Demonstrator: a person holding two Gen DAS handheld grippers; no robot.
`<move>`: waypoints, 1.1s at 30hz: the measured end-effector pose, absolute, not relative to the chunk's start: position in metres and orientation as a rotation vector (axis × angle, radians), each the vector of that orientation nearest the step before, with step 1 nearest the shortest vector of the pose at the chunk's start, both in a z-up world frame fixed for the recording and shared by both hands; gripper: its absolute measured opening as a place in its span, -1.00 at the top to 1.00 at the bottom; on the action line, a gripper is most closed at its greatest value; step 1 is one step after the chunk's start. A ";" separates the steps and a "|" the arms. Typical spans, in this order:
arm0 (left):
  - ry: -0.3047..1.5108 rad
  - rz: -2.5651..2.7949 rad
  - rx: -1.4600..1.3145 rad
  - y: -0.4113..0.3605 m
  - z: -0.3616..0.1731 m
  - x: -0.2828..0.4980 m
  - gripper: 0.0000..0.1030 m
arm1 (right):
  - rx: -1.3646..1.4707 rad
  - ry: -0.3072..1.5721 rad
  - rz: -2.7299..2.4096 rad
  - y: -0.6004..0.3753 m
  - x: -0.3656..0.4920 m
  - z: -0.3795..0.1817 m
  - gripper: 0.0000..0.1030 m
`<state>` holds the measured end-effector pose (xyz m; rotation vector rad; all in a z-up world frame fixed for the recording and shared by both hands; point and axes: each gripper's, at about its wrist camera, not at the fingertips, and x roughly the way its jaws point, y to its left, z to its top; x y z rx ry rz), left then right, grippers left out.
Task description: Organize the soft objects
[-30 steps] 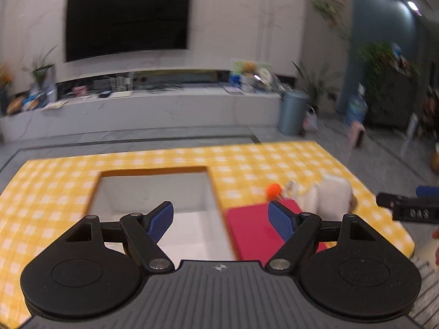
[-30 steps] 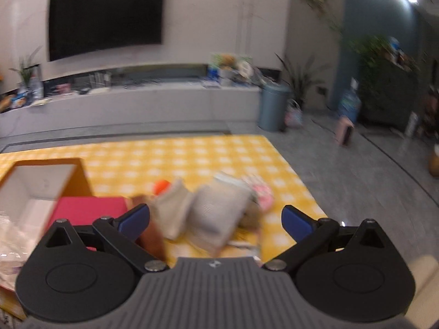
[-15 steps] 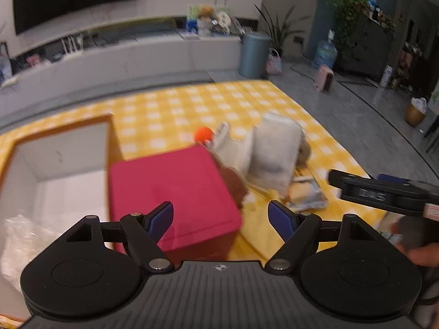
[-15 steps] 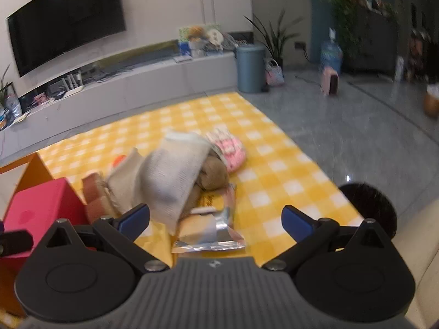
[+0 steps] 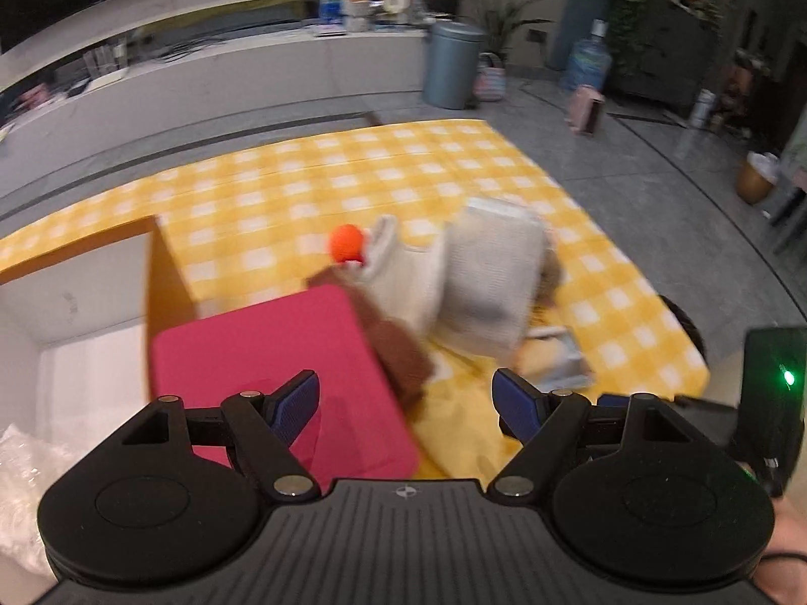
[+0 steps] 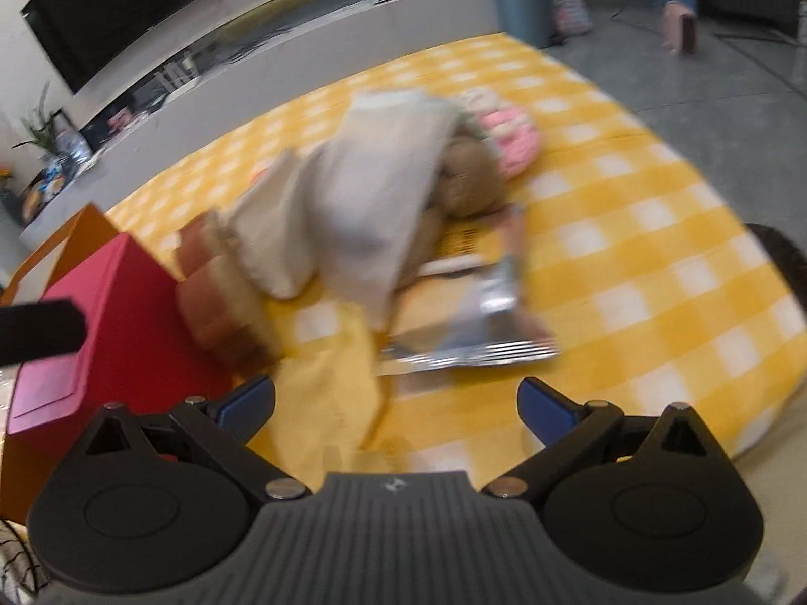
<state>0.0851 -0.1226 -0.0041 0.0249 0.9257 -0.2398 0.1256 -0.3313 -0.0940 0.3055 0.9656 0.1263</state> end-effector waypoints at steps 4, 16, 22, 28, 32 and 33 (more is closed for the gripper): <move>0.948 -0.215 -0.016 -0.104 -0.009 0.087 -0.78 | 0.171 1.039 0.165 -0.298 0.138 -0.107 -0.95; 0.934 -0.207 -0.049 -0.073 -0.003 0.075 -0.78 | -0.089 1.085 0.106 -0.244 0.148 -0.132 -0.95; 0.940 -0.188 -0.068 -0.062 -0.002 0.072 -0.78 | -0.061 1.077 0.133 -0.249 0.147 -0.129 -0.79; 0.935 -0.198 -0.047 -0.059 0.000 0.068 -0.78 | -0.051 1.038 0.115 -0.254 0.142 -0.126 -0.30; 0.964 -0.196 -0.076 -0.055 0.000 0.075 -0.71 | -0.031 1.015 0.086 -0.259 0.138 -0.122 0.33; 0.970 -0.199 -0.085 -0.055 0.002 0.078 -0.71 | -0.024 1.011 0.077 -0.263 0.140 -0.122 0.45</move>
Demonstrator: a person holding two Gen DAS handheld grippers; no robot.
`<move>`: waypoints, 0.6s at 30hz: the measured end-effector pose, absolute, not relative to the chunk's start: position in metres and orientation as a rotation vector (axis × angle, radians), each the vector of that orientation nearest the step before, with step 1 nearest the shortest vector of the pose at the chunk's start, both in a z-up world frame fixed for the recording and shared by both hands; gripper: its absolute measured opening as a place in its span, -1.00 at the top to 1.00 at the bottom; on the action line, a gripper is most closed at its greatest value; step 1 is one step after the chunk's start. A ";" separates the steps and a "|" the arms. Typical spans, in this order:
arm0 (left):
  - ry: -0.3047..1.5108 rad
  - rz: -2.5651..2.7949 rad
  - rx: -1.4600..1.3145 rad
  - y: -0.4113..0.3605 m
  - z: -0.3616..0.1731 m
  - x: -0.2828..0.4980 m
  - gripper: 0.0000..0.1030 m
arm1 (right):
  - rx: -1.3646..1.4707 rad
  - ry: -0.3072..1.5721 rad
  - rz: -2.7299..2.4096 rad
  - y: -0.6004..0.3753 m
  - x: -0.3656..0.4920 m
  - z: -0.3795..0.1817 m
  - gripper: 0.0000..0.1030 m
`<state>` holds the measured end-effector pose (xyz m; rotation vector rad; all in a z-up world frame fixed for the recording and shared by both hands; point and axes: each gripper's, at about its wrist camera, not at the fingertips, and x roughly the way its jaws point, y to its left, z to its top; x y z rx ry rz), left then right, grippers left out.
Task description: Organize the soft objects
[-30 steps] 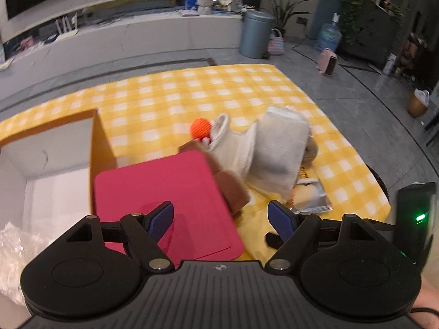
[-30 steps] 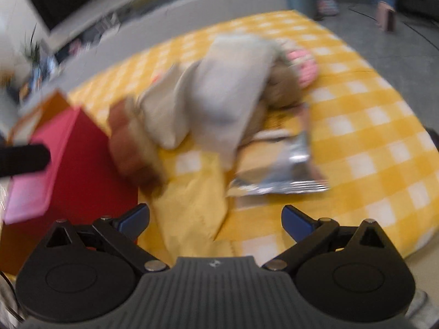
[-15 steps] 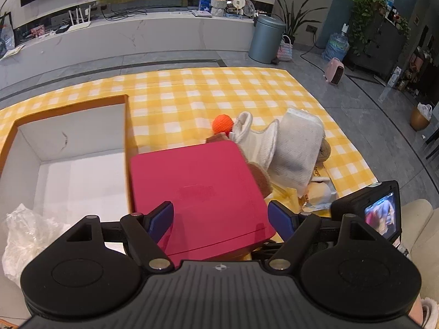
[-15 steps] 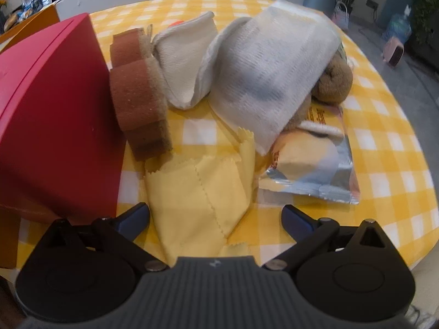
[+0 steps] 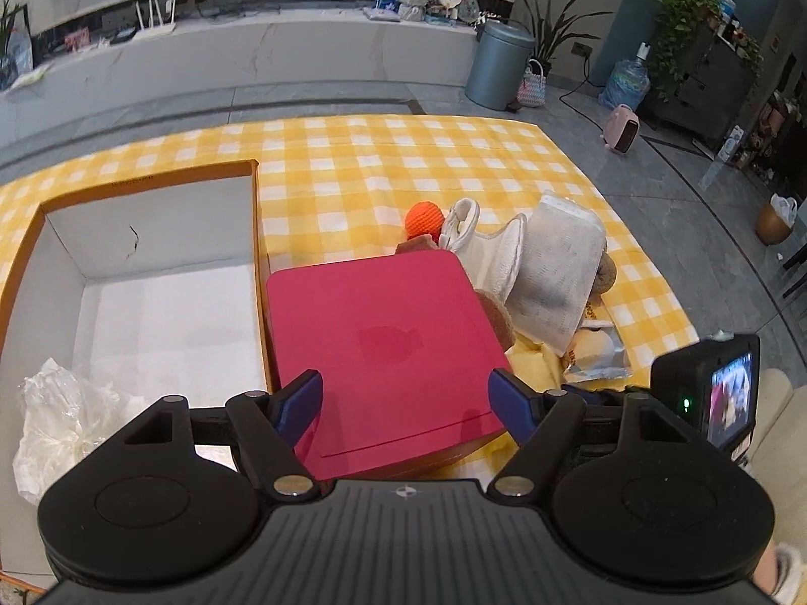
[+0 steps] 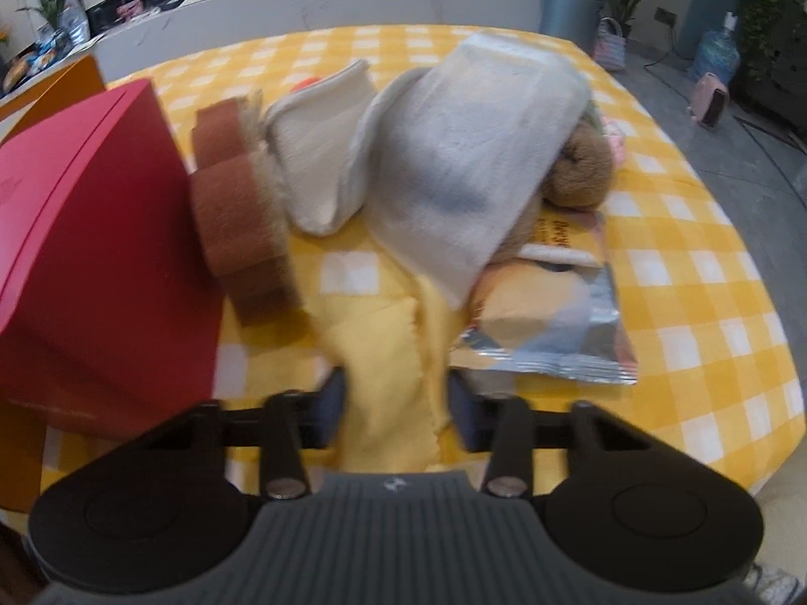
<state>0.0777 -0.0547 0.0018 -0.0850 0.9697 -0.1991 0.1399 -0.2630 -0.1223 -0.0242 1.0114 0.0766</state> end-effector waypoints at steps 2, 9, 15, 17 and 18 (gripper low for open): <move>0.977 -0.216 -0.082 -0.058 0.005 0.082 -0.71 | 0.006 1.010 0.089 -0.267 0.139 -0.121 0.55; 1.020 -0.234 -0.067 -0.088 0.013 0.109 -0.71 | 0.050 1.005 0.132 -0.271 0.140 -0.120 0.69; 1.042 -0.254 -0.103 -0.125 0.015 0.126 -0.72 | 0.108 0.968 0.141 -0.280 0.139 -0.115 0.68; 1.066 -0.283 -0.118 -0.137 0.008 0.135 -0.73 | 0.118 0.965 0.149 -0.282 0.140 -0.115 0.68; 1.088 -0.292 -0.129 -0.141 0.002 0.140 -0.73 | 0.116 0.968 0.155 -0.281 0.141 -0.116 0.68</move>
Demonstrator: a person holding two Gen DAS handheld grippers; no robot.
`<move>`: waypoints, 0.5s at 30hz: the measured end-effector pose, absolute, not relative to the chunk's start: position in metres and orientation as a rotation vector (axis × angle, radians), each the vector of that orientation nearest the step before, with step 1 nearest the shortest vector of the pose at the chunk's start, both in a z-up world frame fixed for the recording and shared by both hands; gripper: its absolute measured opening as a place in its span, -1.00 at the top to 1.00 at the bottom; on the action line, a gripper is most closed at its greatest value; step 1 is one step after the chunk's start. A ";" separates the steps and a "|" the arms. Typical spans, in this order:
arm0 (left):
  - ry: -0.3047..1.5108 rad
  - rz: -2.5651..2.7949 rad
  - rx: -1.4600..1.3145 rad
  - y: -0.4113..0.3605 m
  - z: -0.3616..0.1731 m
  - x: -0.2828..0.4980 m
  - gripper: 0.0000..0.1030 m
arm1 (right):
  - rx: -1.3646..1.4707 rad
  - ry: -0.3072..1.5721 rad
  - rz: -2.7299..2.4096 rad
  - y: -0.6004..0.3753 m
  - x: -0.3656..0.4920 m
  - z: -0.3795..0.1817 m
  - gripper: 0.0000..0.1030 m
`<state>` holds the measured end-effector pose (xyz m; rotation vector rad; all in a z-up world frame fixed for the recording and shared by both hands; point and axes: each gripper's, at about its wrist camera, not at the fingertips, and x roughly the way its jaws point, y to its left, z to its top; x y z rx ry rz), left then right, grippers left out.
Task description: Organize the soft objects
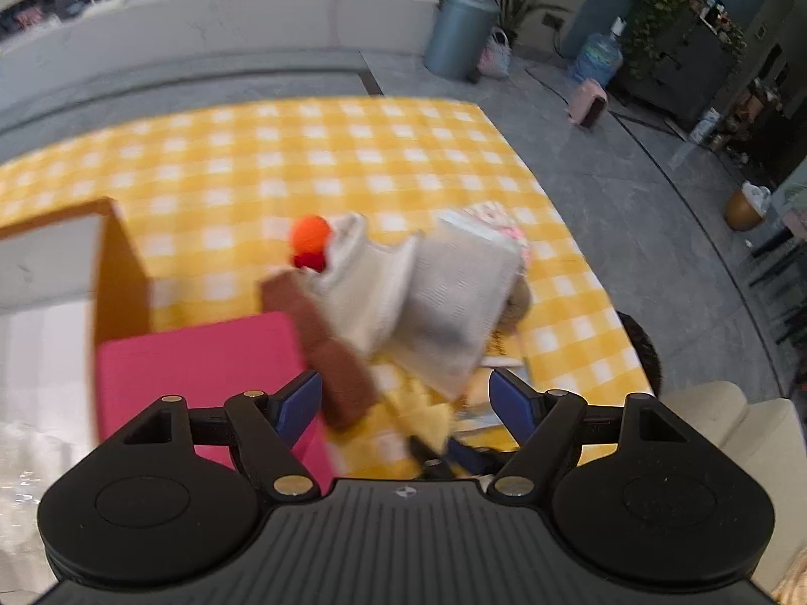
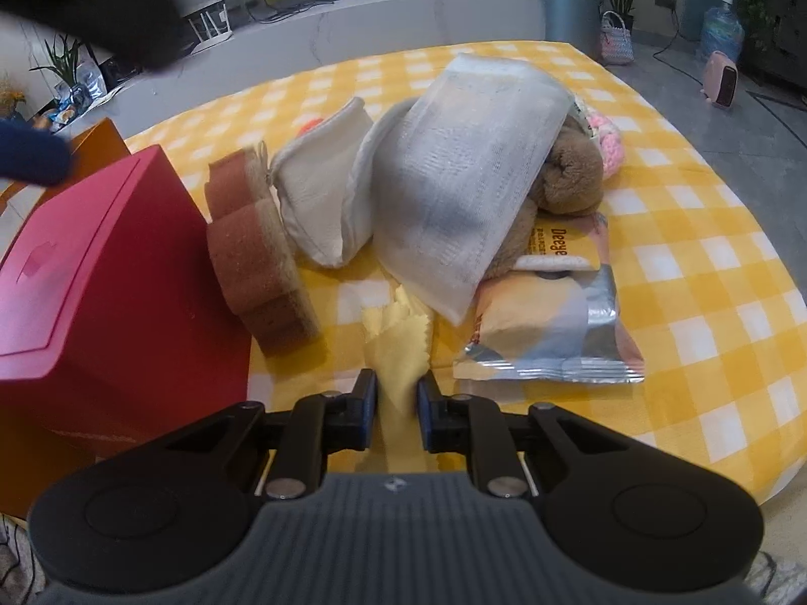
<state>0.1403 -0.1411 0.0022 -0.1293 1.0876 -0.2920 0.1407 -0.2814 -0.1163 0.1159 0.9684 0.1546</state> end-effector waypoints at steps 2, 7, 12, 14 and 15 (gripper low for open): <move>1.140 -0.286 -0.164 -0.147 -0.010 0.151 -0.73 | 0.112 0.963 0.169 -0.280 0.140 -0.115 0.68; 1.240 -0.175 -0.244 -0.157 -0.036 0.168 -0.73 | 0.131 0.951 0.185 -0.283 0.139 -0.114 0.68; 1.263 0.002 -0.252 -0.167 -0.049 0.179 -0.69 | 0.158 0.958 0.181 -0.288 0.140 -0.115 0.68; 1.241 0.070 -0.210 -0.174 -0.050 0.182 -0.68 | 0.182 0.961 0.175 -0.292 0.140 -0.115 0.68; 1.232 0.096 -0.187 -0.178 -0.052 0.184 -0.68 | 0.193 0.962 0.170 -0.294 0.141 -0.116 0.68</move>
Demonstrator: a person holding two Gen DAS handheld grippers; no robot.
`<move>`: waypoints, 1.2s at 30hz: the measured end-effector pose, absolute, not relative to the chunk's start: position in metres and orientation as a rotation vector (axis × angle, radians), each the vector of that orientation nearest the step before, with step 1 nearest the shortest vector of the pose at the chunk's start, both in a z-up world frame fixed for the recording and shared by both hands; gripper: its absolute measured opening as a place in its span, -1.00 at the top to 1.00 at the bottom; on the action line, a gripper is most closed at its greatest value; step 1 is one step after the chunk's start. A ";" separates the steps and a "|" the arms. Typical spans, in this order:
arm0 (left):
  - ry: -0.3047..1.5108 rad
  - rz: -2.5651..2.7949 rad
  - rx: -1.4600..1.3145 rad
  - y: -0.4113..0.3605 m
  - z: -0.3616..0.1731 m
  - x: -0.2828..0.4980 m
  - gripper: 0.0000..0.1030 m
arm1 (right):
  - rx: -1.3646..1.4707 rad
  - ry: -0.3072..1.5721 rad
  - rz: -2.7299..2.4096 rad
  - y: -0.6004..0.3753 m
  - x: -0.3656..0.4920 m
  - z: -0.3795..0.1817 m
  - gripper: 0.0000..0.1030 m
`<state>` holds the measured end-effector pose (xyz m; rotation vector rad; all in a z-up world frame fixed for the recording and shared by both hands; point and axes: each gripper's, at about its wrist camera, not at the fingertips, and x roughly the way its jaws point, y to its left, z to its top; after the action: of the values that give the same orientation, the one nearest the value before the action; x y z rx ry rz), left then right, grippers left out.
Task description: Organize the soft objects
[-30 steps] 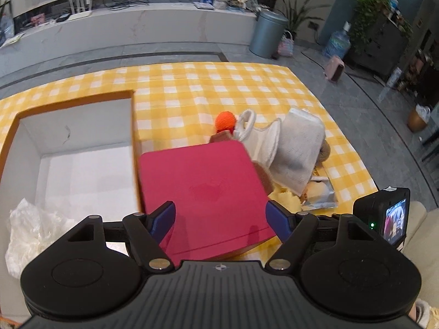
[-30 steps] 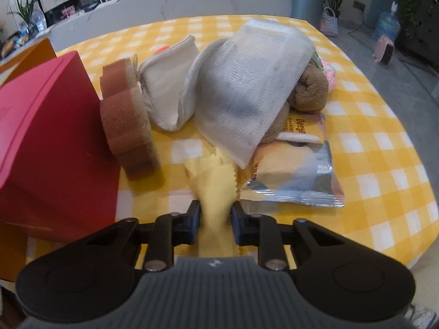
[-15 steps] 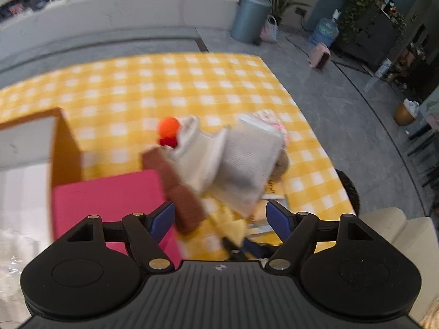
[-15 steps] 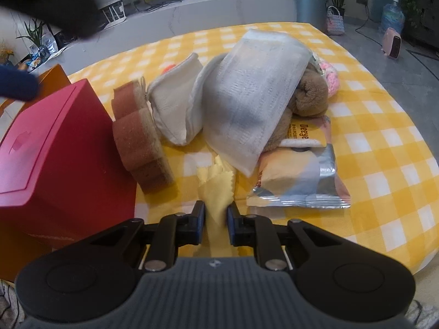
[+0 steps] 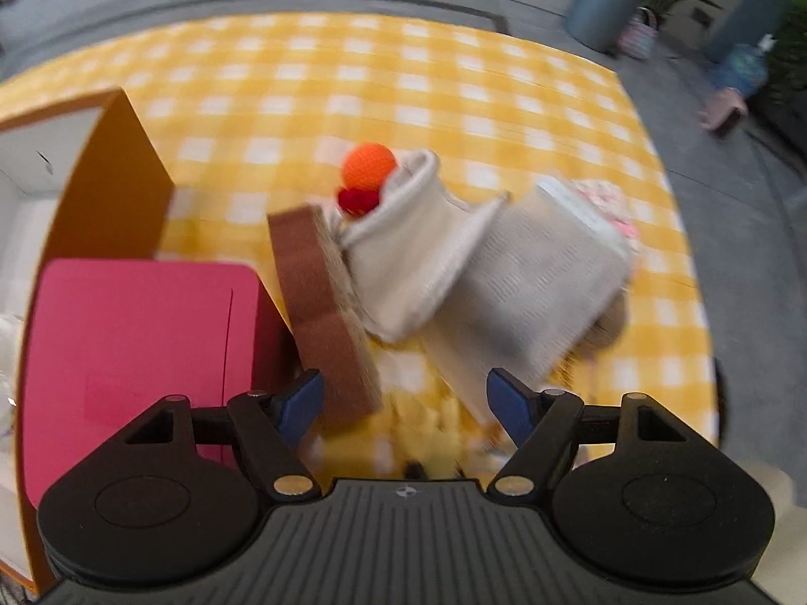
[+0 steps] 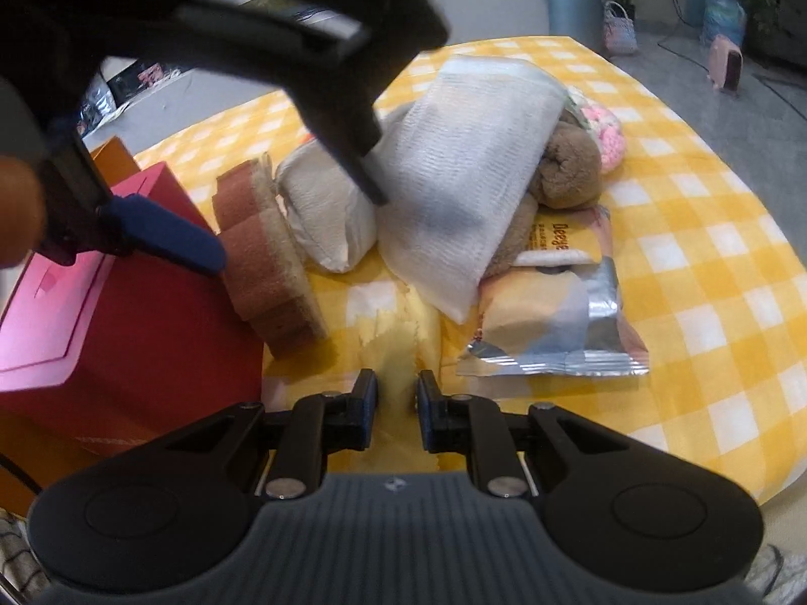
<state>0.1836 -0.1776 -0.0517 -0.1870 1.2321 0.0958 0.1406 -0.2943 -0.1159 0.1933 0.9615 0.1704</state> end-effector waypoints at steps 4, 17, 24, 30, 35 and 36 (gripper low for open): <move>1.259 0.162 -0.116 -0.190 -0.058 0.193 -0.70 | 0.246 0.973 0.139 -0.305 0.142 -0.119 0.68; 1.313 0.271 -0.127 -0.199 -0.066 0.214 -0.95 | 0.307 0.919 0.165 -0.327 0.130 -0.107 0.72; 1.336 0.387 0.009 -0.223 -0.079 0.219 -0.97 | 0.390 0.868 0.141 -0.366 0.113 -0.097 0.72; 1.320 0.488 -0.040 -0.222 -0.079 0.219 -0.93 | 0.428 0.848 0.193 -0.372 0.109 -0.094 0.73; 1.291 0.516 -0.059 -0.221 -0.068 0.203 -0.78 | 0.406 0.892 0.203 -0.367 0.113 -0.099 0.73; 1.305 0.528 -0.066 -0.219 -0.069 0.203 -0.77 | 0.406 0.892 0.209 -0.367 0.113 -0.099 0.73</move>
<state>0.2030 -0.2186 -0.0687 -0.0662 1.3045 0.5280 0.1133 -0.3665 -0.0991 0.4058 0.8920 0.2087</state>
